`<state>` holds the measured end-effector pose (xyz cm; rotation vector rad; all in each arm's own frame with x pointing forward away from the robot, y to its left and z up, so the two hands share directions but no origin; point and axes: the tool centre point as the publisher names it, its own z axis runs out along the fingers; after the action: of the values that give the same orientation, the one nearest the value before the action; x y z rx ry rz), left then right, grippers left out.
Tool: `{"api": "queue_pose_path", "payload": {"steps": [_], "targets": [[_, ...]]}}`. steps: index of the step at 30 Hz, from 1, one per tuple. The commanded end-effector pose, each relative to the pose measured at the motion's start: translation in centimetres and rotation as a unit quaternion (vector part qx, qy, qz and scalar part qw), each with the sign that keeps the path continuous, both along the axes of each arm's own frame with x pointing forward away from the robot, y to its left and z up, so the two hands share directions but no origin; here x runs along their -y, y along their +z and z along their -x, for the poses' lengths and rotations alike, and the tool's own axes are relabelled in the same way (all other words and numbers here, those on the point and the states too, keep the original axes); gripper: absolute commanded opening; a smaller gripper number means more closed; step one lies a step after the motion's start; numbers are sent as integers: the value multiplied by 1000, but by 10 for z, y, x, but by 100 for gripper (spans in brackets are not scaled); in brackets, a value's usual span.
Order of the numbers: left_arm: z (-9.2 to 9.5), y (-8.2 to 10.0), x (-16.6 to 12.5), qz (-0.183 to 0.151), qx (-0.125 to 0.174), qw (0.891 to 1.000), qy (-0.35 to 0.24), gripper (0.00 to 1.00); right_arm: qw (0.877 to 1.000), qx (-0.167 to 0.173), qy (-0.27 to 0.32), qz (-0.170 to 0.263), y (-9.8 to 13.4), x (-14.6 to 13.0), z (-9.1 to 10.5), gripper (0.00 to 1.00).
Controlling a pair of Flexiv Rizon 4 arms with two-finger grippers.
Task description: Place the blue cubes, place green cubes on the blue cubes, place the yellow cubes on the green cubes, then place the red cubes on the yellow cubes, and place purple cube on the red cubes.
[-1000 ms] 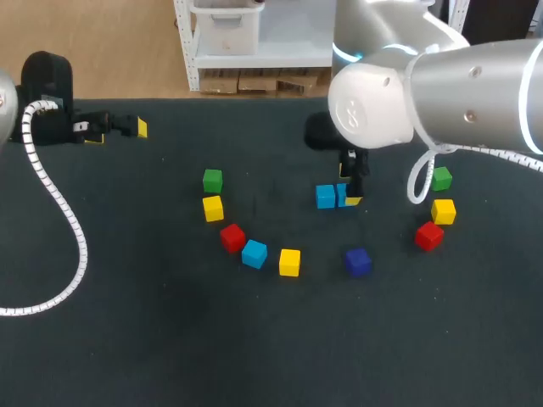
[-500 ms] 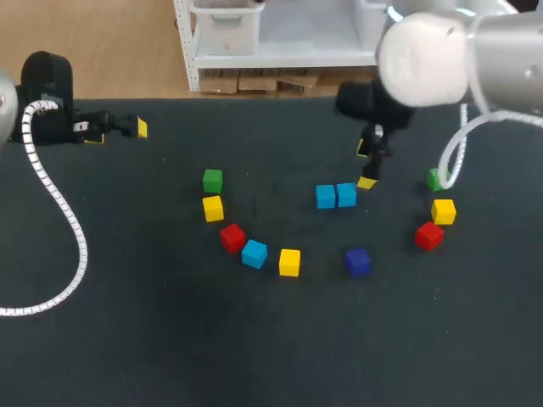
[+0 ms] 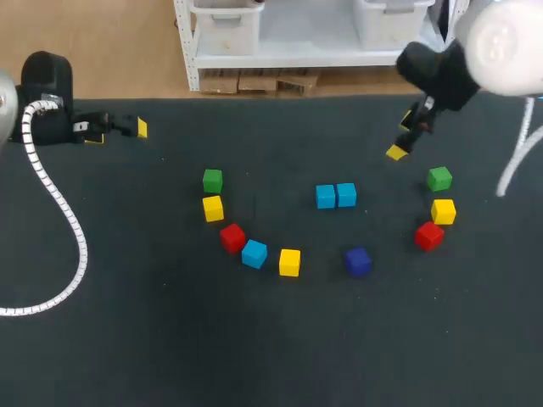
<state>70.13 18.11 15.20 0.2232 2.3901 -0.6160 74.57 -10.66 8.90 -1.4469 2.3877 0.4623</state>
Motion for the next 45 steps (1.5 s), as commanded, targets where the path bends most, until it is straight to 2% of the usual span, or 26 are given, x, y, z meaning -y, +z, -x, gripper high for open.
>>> {"api": "queue_pose_path", "payload": {"steps": [1,11,16,25,45], "targets": [[1,-2,-3,5,4,1000,-3,100,992,87,-53,-77,19,22,20,100],[1,-2,-3,5,4,1000,-3,100,975,130,-125,-126,43,46,34,100],[1,-2,-3,5,4,1000,-3,100,966,136,-169,-139,49,58,34,100],[1,-2,-3,5,4,1000,-3,100,962,133,-197,-135,50,65,30,100],[1,-2,-3,5,4,1000,-3,100,962,133,-197,-135,50,65,30,100]]}}
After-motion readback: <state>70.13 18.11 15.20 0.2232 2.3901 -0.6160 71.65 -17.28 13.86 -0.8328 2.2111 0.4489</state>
